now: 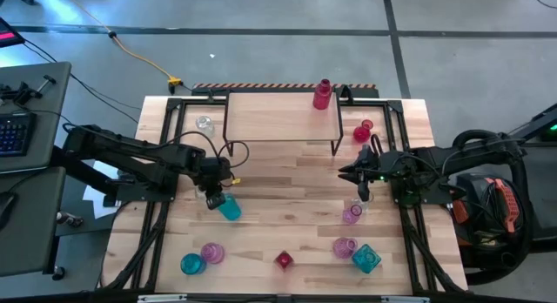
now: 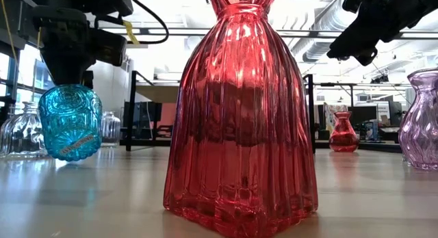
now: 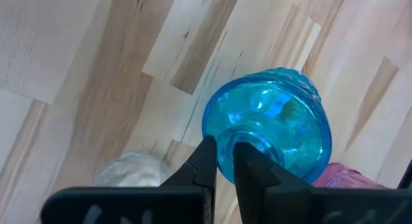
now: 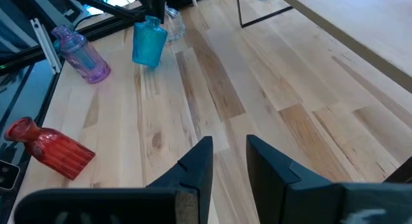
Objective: Sort vases onto shelf
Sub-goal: Put the top left blue vase on the shelf
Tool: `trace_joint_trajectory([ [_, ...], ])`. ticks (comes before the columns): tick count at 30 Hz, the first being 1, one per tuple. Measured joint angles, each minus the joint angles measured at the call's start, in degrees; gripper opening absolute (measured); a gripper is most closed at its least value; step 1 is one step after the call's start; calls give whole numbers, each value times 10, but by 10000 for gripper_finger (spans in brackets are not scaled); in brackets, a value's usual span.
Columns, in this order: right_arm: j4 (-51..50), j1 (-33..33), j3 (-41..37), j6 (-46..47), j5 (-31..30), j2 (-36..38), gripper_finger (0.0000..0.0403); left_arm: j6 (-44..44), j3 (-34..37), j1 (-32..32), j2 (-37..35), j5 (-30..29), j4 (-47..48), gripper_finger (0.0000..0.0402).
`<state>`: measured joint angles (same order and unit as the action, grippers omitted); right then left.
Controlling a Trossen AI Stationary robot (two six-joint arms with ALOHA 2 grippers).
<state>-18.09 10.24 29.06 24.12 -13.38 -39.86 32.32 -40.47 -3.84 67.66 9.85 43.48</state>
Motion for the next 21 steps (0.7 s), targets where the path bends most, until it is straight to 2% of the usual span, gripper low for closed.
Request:
trace_joint_trajectory([
  [6,0,0,0,0,0,0,74,-1,-7,0,0,1,7,16],
  [12,0,0,0,0,0,0,74,-26,-59,0,0,-2,37,17],
  [21,0,0,0,0,0,0,74,-67,-150,0,0,-65,123,18],
])
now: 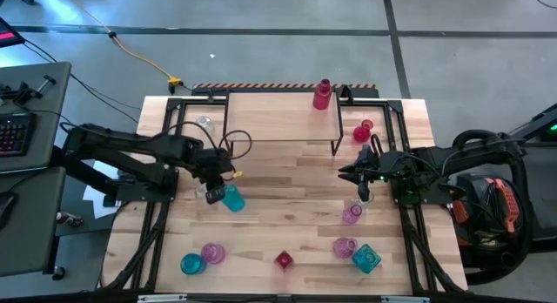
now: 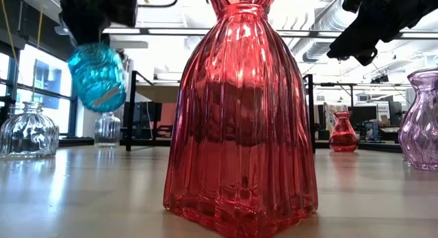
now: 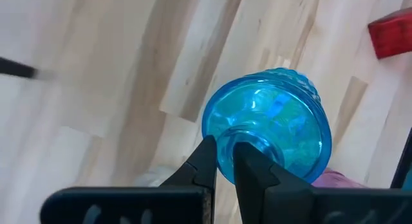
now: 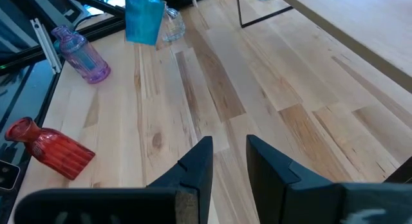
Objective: Sort vases onto shelf
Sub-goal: Put the top left blue vase on the shelf
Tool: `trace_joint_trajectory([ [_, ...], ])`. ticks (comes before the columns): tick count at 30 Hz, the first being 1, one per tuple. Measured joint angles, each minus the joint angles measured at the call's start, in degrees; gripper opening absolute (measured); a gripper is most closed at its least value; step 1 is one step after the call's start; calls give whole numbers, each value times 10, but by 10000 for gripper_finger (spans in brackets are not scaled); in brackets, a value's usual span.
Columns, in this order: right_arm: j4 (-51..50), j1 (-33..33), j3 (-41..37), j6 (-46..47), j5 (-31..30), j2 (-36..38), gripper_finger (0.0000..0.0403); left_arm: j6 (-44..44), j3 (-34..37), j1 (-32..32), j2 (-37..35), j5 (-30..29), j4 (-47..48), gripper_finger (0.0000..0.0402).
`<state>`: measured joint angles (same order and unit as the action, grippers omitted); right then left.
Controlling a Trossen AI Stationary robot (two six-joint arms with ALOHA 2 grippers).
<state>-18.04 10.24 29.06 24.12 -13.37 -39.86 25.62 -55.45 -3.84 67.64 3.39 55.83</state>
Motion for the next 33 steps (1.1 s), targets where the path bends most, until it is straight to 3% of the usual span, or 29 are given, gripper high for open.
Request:
trace_joint_trajectory([
  [10,0,0,0,0,0,0,74,-72,-116,3,0,-76,63,19],
  [18,0,0,0,0,0,0,74,-145,-200,48,0,-123,106,19],
  [33,1,0,0,-2,0,0,74,-340,-283,155,0,-251,59,19],
])
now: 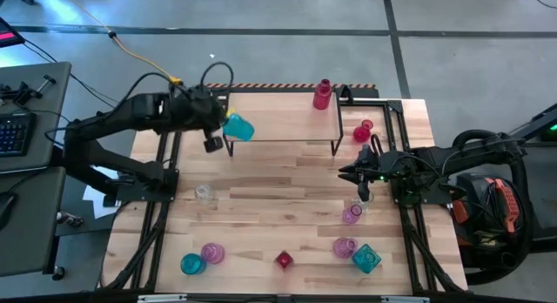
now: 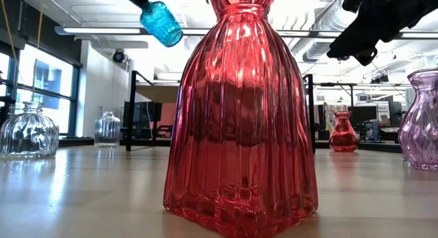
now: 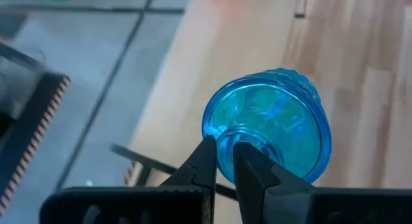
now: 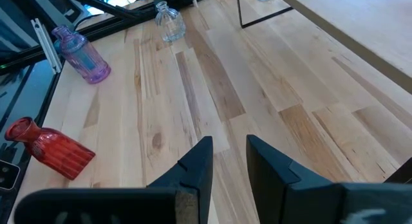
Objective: Sort vases onto shelf
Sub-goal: Put the top left blue vase on the shelf
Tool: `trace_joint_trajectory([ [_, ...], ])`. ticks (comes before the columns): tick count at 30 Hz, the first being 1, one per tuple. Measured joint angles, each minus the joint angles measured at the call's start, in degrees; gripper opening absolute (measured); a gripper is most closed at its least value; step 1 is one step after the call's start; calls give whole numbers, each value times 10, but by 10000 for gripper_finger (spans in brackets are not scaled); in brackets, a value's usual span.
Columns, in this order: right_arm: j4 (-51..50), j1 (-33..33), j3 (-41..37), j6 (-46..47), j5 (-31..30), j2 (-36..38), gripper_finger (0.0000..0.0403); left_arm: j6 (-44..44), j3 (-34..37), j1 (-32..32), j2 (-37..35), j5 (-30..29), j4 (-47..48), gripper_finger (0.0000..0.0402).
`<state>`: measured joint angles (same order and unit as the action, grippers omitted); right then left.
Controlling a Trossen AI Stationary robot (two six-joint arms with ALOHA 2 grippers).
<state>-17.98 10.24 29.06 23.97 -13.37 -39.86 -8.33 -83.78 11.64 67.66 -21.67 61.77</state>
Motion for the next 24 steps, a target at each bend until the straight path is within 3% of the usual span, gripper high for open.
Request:
trace_joint_trajectory([
  [11,0,0,0,0,0,0,74,-134,-90,71,58,0,-16,19],
  [24,0,0,0,0,-27,0,74,-234,-260,164,203,-39,50,19],
])
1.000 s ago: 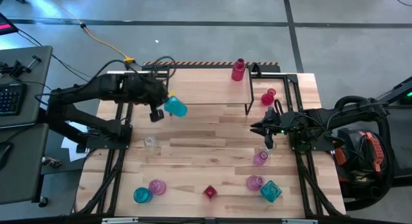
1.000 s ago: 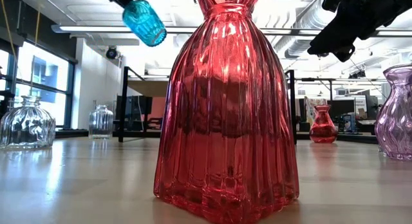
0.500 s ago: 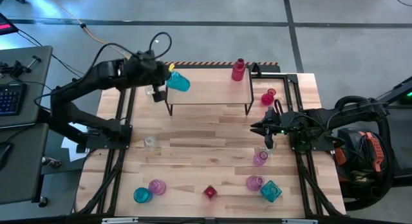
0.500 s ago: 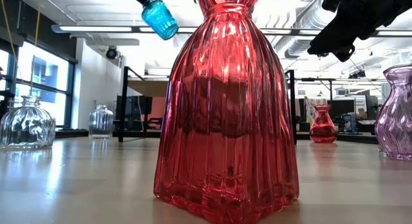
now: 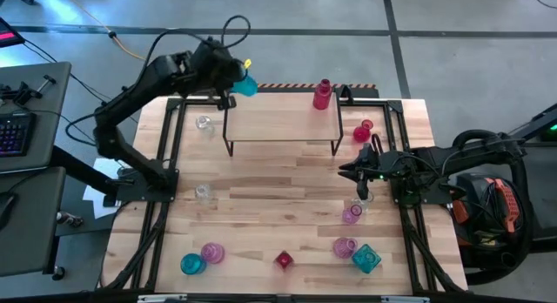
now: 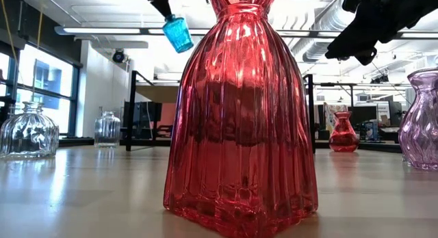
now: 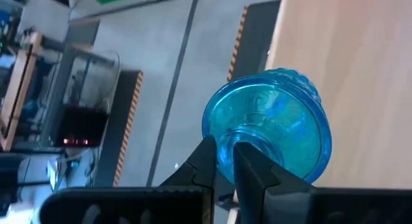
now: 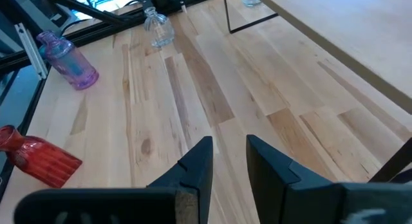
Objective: Sort vases onto shelf
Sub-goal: Put the top left blue vase on the shelf
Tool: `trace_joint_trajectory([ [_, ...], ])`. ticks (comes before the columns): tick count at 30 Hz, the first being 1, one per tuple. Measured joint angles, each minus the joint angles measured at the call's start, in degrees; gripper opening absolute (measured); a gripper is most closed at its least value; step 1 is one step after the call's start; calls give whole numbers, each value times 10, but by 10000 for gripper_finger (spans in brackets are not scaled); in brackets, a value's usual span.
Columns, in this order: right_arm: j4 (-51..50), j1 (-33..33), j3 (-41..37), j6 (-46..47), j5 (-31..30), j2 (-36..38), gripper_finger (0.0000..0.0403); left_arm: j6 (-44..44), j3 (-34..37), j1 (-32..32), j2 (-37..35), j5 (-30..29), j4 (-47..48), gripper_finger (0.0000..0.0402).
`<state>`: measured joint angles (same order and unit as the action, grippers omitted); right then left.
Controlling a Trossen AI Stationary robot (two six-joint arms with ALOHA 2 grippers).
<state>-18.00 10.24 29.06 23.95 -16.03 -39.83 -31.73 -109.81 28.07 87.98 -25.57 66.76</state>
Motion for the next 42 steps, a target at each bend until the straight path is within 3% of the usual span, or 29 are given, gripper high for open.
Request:
trace_joint_trajectory([
  [7,0,0,0,0,0,0,74,0,-76,31,74,1,76,19],
  [16,-1,0,0,0,0,0,74,-10,-90,50,143,15,117,19],
  [26,-1,0,0,-6,0,0,74,0,-89,62,168,57,130,19],
  [42,-2,0,0,-9,1,0,74,8,-89,66,187,60,151,19],
])
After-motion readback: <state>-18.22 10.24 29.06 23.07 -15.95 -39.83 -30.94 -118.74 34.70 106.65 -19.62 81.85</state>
